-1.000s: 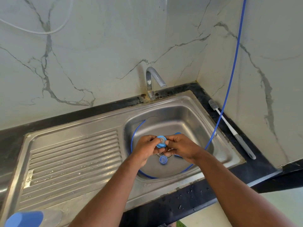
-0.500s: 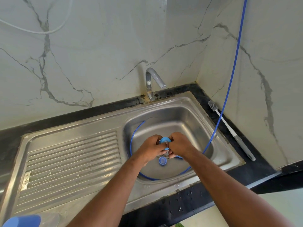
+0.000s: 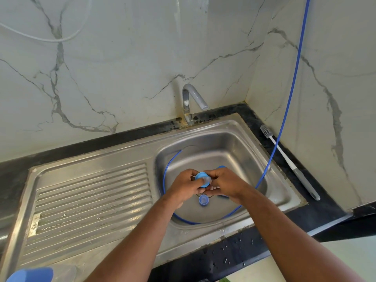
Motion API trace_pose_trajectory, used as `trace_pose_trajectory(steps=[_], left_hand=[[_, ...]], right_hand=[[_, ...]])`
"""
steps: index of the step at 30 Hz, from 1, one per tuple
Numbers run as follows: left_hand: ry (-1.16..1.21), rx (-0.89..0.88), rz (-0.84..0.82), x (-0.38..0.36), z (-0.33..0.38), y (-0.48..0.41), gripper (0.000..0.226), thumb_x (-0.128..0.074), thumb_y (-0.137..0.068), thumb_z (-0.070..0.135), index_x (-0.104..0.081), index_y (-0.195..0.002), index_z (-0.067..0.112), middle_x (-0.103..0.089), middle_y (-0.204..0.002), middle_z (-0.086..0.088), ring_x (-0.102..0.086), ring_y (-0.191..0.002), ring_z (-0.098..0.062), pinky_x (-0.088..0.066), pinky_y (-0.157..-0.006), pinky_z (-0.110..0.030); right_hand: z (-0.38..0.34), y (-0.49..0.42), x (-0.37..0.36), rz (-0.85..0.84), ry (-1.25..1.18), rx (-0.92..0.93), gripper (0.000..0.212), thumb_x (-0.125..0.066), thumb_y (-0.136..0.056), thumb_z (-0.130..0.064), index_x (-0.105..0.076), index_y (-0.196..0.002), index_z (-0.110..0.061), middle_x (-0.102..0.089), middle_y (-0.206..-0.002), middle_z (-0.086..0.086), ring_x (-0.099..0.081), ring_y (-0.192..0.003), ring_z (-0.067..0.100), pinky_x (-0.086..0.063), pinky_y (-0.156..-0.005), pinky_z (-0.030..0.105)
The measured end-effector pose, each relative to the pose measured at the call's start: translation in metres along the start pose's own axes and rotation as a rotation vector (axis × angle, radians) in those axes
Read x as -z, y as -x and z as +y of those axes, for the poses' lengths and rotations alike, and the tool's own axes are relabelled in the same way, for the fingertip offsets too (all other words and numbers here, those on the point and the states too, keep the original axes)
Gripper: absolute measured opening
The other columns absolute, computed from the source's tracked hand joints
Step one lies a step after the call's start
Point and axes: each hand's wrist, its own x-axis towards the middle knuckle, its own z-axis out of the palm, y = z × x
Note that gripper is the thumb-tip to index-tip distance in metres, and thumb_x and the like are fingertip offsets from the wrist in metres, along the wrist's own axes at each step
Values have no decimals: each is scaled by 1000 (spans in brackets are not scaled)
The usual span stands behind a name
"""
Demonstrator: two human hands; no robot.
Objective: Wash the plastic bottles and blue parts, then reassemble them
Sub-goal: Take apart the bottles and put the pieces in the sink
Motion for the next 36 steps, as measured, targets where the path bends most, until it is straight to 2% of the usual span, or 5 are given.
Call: trace_pose_trajectory(steps=[8, 16, 24, 30, 36], left_hand=[[-170, -29, 50, -4, -10, -4, 22, -73, -87, -1, -61, -96, 15, -66, -100, -17, -75, -89, -30, -63, -79, -45], [-359, -161, 59, -11, -5, 4, 12, -66, -94, 13, -58, -97, 21, -68, -82, -4, -72, -56, -21, -63, -66, -41], [-224, -119, -179, -10, 2, 16, 16, -66, -97, 10, -58, -108, 19, -69, -84, -15, -66, -58, -23, -57, -56, -33], [-163, -127, -229, -11, 11, 18, 21, -68, -95, 8, -58, -109, 19, -67, -91, -17, -64, -58, -27, -56, -55, -34], [-146, -114, -231, -7, 19, 19, 18, -65, -96, 5, -57, -109, 15, -68, -85, -15, -66, -60, -28, -60, -62, -41]], right_hand=[[8, 0, 6, 56, -161, -121, 19, -55, -100, 0, -66, -114, 7, -74, -105, 22, -74, -98, 31, -58, -95, 44], [12, 0, 22, 24, -453, -217, 24, -47, -103, -2, -66, -112, 10, -72, -107, 26, -73, -98, 34, -61, -87, 38], [8, 4, 56, -240, -346, -309, 29, -56, -101, -8, -62, -123, 9, -69, -116, 28, -73, -99, 30, -62, -81, 30], [1, 7, 61, -280, -284, -283, 27, -61, -95, -5, -65, -118, 7, -75, -94, 18, -75, -79, 18, -59, -63, 18], [-1, 8, 56, -328, -248, -229, 31, -67, -87, -8, -67, -116, 3, -74, -96, 17, -75, -80, 17, -61, -70, 21]])
